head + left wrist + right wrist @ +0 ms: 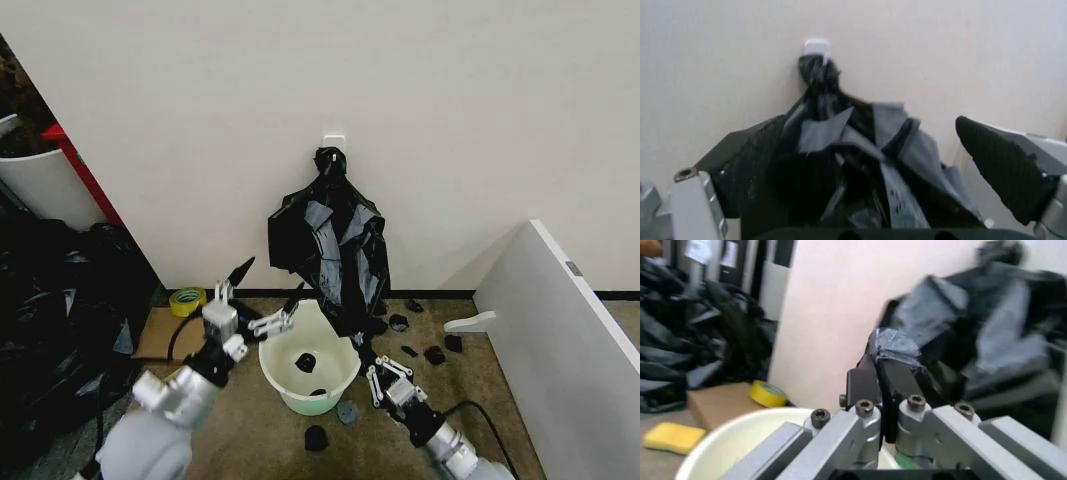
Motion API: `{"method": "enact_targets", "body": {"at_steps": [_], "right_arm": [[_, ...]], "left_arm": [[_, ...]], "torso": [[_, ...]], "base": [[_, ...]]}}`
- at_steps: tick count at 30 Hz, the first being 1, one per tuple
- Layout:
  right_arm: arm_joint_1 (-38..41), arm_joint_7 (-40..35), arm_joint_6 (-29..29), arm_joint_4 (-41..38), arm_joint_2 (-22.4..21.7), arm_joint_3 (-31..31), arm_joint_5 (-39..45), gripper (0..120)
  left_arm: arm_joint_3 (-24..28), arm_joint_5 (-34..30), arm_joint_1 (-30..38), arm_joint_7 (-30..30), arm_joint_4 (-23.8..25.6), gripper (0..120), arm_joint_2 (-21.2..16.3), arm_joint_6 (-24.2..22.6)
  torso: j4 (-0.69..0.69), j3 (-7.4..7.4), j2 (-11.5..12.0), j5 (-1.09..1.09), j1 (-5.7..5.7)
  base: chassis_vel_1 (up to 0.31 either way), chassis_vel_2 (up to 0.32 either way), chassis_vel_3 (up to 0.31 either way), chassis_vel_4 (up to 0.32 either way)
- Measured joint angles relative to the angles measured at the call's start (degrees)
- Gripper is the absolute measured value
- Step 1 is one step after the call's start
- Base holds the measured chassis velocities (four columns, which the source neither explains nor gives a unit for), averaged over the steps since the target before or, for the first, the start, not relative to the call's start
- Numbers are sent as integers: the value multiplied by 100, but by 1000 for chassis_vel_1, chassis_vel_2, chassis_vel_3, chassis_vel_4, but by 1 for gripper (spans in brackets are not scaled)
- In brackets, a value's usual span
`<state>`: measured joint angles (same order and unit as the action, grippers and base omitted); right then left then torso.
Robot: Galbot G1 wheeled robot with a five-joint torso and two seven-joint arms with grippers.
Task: Place the garbage bag over the trash bin.
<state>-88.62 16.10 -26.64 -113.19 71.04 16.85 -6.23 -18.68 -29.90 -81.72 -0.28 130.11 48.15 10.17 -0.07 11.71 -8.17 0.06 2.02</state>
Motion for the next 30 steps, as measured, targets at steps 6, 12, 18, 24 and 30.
{"method": "enact_targets", "body": {"at_steps": [6,12,18,24,30], "right_arm": [[-67,-4,-15,23,4,-7,-19,0],[-117,-17,-14,-48,12,86,-10,0],[-156,-21,-15,-90,-1,170,4,0],[-173,-22,-22,-130,-34,228,28,0],[-211,-21,-22,-196,-57,291,66,0]], "left_arm": [[610,-579,779,-147,-432,100,-227,-320],[1301,-929,1539,-176,-794,100,-212,-464],[1762,-963,1991,-225,-992,100,-217,-503],[1997,-906,2241,-232,-1058,98,-222,-510],[2263,-1001,2597,-280,-1259,93,-116,-625]], "torso": [[-11,0,0,-3,0],[-8,0,0,-5,0],[-9,0,0,-4,0],[-8,-1,0,-2,0],[-8,-1,0,-2,-1]], "base": [[0,0,0,0],[0,0,0,0],[0,0,0,0],[0,0,0,0],[0,0,0,0]]}}
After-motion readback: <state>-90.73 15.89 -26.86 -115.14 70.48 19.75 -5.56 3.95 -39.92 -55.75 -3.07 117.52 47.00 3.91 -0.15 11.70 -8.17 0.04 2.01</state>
